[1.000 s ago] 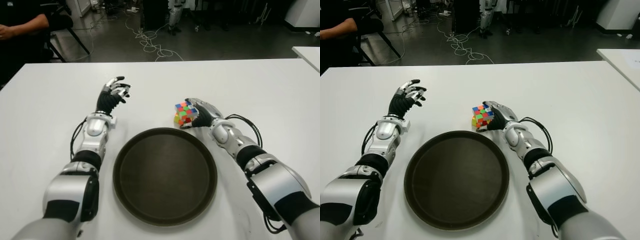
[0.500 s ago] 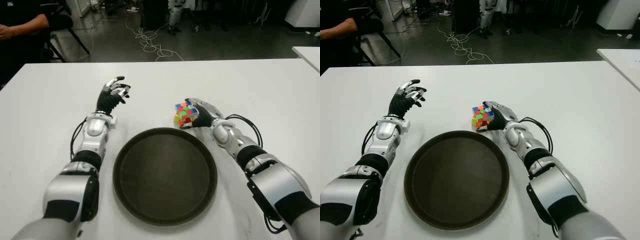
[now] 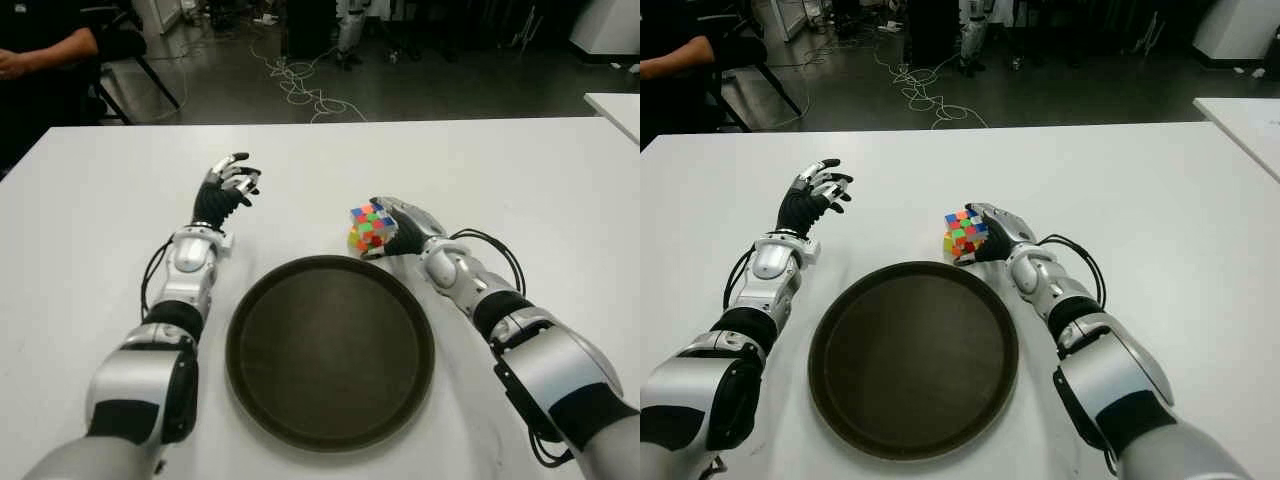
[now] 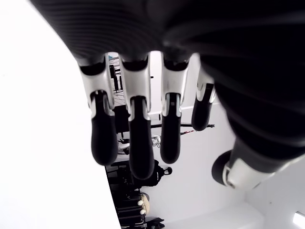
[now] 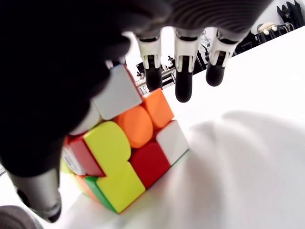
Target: Pick up the Rubik's Cube and put it in the plate
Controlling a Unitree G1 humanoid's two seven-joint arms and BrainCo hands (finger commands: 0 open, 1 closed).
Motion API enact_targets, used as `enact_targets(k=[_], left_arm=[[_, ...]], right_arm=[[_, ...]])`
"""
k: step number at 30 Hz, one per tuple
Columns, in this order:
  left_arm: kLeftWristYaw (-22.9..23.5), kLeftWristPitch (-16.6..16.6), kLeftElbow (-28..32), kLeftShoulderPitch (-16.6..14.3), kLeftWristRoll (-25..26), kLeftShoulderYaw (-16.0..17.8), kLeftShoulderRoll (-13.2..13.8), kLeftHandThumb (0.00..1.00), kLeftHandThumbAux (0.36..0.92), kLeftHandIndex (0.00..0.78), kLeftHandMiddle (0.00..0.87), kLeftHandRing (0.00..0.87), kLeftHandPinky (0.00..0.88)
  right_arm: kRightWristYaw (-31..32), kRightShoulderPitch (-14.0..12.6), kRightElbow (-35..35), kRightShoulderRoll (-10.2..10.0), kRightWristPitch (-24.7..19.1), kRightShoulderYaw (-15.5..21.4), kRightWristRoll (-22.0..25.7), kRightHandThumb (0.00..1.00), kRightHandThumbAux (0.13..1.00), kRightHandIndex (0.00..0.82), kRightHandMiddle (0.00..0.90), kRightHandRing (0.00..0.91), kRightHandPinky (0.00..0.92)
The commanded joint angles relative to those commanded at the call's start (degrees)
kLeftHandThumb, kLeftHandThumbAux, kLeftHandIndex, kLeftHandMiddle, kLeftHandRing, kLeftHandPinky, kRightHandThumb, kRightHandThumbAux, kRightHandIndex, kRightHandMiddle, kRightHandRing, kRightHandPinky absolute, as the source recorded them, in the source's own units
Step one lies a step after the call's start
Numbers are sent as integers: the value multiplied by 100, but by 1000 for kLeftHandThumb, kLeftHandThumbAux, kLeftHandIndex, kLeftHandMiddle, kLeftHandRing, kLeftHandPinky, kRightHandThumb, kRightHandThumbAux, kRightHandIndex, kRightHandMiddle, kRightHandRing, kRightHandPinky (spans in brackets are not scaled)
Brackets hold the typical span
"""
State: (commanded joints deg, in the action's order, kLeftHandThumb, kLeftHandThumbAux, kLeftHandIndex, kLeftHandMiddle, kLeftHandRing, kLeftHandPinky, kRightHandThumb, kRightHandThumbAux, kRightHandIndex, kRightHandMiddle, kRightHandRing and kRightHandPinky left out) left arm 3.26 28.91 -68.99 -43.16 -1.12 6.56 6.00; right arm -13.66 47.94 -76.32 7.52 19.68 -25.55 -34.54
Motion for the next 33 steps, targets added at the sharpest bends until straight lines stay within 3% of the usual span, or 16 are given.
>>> enact_targets(k=[33], left_arm=[[-1, 80, 8, 31, -27, -32, -8, 252, 634, 204, 370, 479, 551]], right_arm=[[-308, -47, 21, -3, 306, -210, -213, 0, 700, 128, 171, 197, 198]])
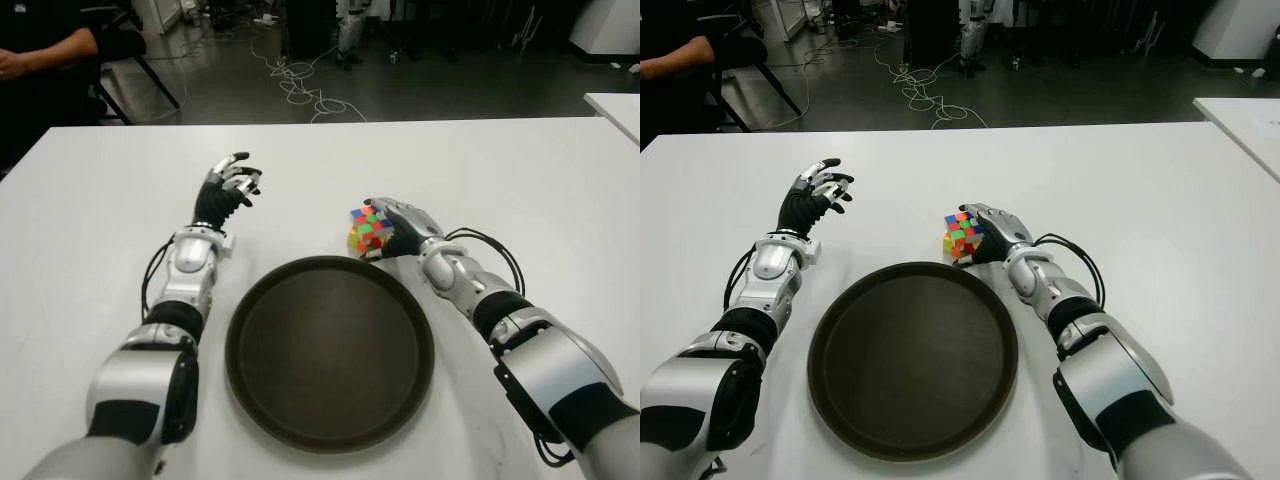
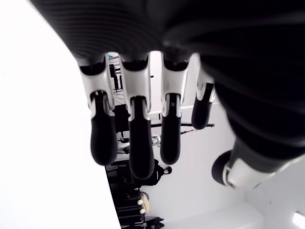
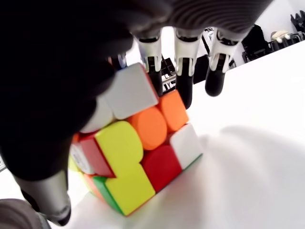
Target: Pick up the Rubik's Cube and put it in the plate
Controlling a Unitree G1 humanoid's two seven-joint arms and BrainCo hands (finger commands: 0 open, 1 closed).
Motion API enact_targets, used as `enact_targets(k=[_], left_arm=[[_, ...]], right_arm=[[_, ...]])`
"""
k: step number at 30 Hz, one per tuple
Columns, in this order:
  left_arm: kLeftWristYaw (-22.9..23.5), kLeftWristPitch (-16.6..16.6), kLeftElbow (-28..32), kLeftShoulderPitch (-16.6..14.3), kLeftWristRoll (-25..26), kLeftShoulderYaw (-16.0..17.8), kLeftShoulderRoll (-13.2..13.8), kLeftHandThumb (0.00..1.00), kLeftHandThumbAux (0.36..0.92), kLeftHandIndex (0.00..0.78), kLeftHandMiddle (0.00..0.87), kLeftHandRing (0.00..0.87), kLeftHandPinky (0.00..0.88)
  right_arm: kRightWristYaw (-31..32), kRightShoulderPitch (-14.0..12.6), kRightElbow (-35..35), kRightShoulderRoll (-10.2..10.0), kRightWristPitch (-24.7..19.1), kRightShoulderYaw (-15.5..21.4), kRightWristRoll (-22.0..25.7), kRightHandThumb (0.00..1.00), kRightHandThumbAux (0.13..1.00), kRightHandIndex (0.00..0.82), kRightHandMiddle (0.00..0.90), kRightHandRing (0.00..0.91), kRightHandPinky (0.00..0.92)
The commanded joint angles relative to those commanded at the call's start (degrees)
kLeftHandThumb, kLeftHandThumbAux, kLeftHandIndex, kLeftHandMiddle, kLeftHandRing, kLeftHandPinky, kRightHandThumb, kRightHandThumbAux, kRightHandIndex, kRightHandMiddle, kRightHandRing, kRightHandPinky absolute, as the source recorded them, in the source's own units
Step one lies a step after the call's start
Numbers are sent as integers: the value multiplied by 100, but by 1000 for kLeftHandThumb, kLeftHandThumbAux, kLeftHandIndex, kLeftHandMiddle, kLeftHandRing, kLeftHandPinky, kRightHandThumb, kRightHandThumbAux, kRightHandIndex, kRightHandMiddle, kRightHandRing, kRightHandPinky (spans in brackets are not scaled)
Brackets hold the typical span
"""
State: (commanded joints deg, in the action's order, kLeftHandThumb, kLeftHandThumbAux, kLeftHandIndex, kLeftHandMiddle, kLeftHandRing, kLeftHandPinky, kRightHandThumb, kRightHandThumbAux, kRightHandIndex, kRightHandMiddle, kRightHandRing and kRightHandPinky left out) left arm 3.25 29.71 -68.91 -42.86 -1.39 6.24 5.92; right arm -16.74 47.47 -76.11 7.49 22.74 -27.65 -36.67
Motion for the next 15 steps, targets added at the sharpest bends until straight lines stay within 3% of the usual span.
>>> enact_targets(k=[15], left_arm=[[70, 10, -1, 4, 58, 34, -16, 262, 631, 213, 374, 483, 541]], right_arm=[[-50, 20, 5, -3, -11, -98, -102, 0, 710, 137, 173, 202, 214]])
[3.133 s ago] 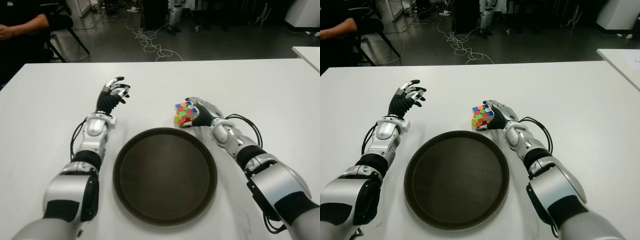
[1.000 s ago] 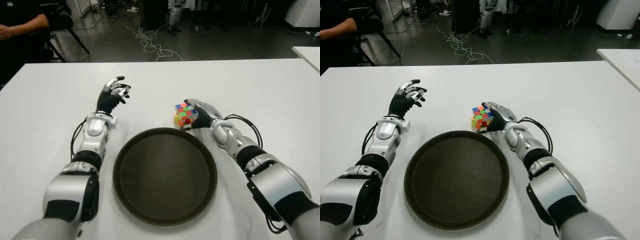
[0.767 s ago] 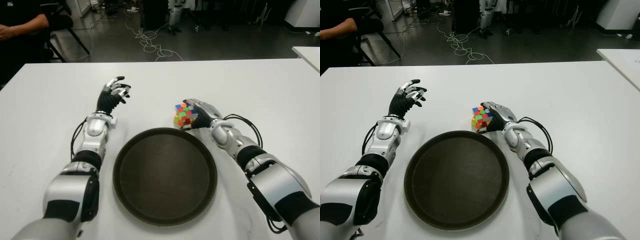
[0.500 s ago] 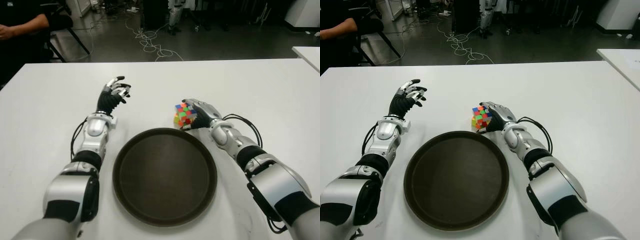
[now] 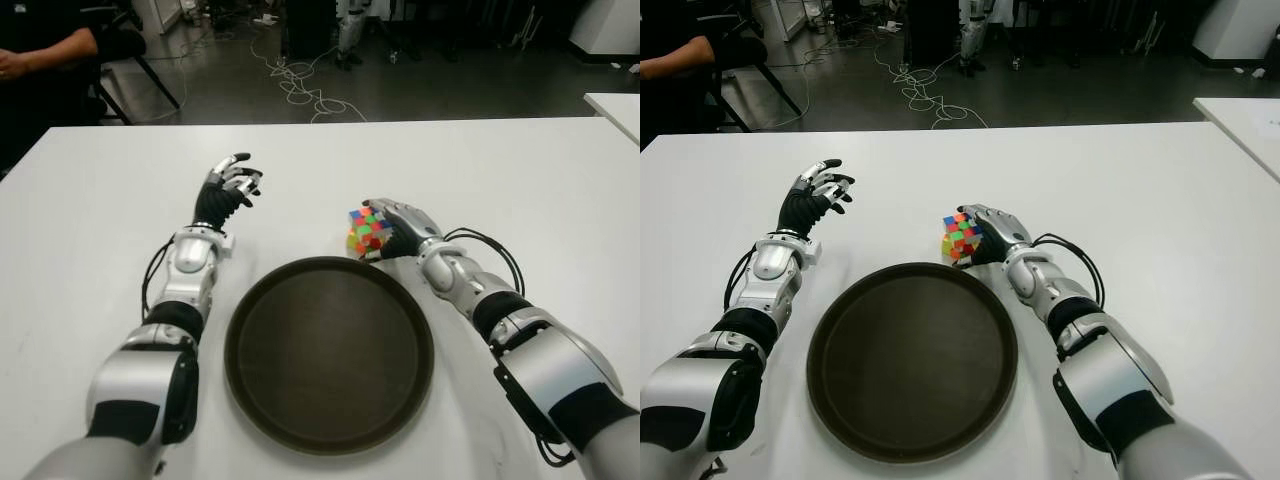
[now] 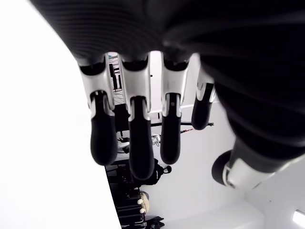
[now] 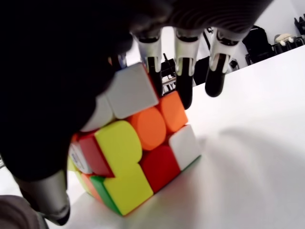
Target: Pick up the Rubik's Cube and put it in the plate
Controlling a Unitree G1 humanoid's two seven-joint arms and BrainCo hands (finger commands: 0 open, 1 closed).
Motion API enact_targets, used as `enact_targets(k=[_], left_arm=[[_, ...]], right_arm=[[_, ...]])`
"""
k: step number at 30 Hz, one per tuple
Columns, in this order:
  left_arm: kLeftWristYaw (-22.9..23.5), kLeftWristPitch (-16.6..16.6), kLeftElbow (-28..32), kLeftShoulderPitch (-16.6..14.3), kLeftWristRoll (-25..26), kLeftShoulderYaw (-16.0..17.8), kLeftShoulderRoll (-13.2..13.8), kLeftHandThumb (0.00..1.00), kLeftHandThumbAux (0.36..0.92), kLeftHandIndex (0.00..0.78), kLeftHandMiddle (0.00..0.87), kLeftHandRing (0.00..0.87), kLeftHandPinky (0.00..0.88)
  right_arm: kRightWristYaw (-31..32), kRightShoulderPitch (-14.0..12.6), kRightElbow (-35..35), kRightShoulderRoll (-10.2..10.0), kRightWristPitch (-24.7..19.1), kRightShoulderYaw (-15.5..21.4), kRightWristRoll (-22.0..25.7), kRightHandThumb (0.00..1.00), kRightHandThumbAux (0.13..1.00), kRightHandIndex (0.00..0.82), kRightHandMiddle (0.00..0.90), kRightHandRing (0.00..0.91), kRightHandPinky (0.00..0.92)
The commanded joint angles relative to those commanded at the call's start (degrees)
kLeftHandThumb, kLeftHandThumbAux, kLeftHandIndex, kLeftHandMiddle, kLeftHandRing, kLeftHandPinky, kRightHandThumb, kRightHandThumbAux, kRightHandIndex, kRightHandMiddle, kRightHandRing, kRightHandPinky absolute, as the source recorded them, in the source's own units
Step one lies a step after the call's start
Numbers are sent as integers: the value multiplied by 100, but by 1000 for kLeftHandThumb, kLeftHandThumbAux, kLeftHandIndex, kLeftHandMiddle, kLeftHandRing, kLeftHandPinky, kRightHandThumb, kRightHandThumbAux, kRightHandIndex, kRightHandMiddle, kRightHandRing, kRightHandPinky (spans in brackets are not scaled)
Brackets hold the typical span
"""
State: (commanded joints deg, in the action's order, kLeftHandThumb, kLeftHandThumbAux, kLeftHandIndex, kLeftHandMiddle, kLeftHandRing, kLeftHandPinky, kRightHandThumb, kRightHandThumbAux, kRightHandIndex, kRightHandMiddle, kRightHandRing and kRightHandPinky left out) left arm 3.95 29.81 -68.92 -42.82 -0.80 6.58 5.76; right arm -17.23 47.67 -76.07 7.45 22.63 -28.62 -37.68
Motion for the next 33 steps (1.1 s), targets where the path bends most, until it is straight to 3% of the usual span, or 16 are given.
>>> enact_targets(k=[12, 27, 29, 33], left_arm=[[-47, 51, 4, 9, -56, -42, 17, 238, 622, 215, 366, 469, 533], [-89, 18, 3, -3, -74, -65, 16, 243, 628, 205, 362, 475, 550], [-88, 14, 3, -4, -74, -67, 18, 250, 628, 206, 363, 476, 552], [-81, 15, 2, -4, -67, -65, 18, 257, 627, 208, 362, 476, 551]], right_arm=[[-4, 16, 4, -9, -36, -44, -28, 0, 731, 139, 175, 194, 189], [-654, 5, 20, 20, -17, -125, -127, 0, 811, 167, 234, 259, 291], [-811, -9, 28, 15, 8, -93, -102, 23, 843, 177, 251, 276, 318], [-937, -12, 29, 15, 53, -33, -44, 173, 873, 195, 282, 308, 358]])
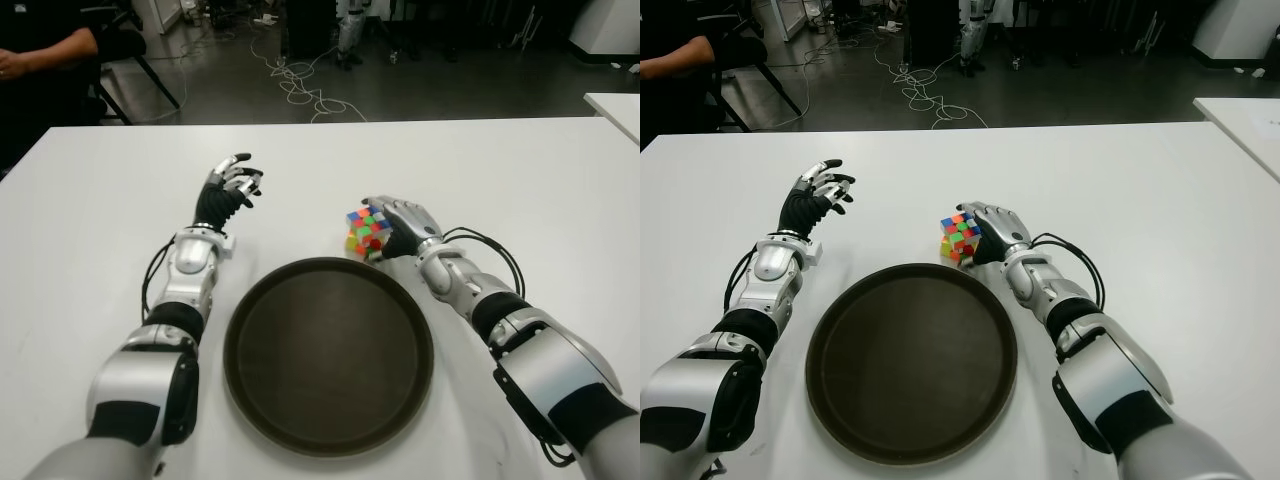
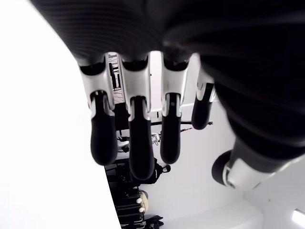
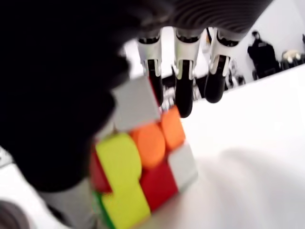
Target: Pick up the Rubik's Cube and put it in the plate
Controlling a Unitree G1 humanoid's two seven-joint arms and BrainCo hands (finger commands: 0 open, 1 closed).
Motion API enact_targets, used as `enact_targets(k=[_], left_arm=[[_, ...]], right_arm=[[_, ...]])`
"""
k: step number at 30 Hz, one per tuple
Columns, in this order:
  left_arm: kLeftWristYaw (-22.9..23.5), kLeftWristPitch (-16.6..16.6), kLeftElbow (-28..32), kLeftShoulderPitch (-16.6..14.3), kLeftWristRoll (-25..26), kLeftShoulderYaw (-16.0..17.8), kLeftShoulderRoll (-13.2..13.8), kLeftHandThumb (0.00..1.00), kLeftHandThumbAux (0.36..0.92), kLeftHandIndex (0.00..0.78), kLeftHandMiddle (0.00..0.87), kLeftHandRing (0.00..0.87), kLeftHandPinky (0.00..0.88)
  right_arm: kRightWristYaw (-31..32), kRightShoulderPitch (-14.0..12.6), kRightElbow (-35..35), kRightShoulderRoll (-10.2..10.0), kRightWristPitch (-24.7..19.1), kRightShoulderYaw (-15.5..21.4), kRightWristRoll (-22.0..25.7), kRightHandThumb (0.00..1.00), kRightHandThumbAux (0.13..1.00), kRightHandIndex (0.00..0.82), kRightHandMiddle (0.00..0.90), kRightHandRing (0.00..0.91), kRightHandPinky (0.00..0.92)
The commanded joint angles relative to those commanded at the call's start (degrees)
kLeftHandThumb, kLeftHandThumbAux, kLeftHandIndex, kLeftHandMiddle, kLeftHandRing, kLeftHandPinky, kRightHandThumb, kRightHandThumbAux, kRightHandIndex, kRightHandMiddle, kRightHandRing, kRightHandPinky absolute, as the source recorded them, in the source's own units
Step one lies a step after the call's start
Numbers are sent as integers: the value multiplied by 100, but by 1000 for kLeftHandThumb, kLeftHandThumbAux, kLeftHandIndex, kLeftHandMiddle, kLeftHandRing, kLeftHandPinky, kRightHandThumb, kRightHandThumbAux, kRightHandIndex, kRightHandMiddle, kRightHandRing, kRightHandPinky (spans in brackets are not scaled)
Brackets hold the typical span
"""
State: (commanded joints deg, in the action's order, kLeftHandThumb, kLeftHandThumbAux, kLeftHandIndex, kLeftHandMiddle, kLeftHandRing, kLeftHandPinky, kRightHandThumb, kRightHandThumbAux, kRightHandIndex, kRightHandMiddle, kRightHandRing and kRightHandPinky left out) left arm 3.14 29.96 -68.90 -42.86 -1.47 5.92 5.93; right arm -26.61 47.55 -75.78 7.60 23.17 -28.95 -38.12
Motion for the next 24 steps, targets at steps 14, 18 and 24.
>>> enact_targets(k=[14, 18, 24], left_arm=[[51, -20, 4, 4, 56, 38, -10, 279, 637, 206, 371, 482, 551], [32, 9, 11, 11, 48, 31, -11, 273, 639, 211, 378, 492, 555], [14, 36, 17, 17, 27, 15, -12, 253, 626, 215, 379, 496, 561]], right_arm=[[-320, -45, -2, -62, 124, 304, 185, 822, 696, 398, 454, 418, 477], [-364, -48, 5, -64, 143, 335, 200, 829, 696, 386, 473, 450, 515], [-394, -49, 9, -62, 159, 362, 227, 829, 698, 366, 507, 483, 542]])
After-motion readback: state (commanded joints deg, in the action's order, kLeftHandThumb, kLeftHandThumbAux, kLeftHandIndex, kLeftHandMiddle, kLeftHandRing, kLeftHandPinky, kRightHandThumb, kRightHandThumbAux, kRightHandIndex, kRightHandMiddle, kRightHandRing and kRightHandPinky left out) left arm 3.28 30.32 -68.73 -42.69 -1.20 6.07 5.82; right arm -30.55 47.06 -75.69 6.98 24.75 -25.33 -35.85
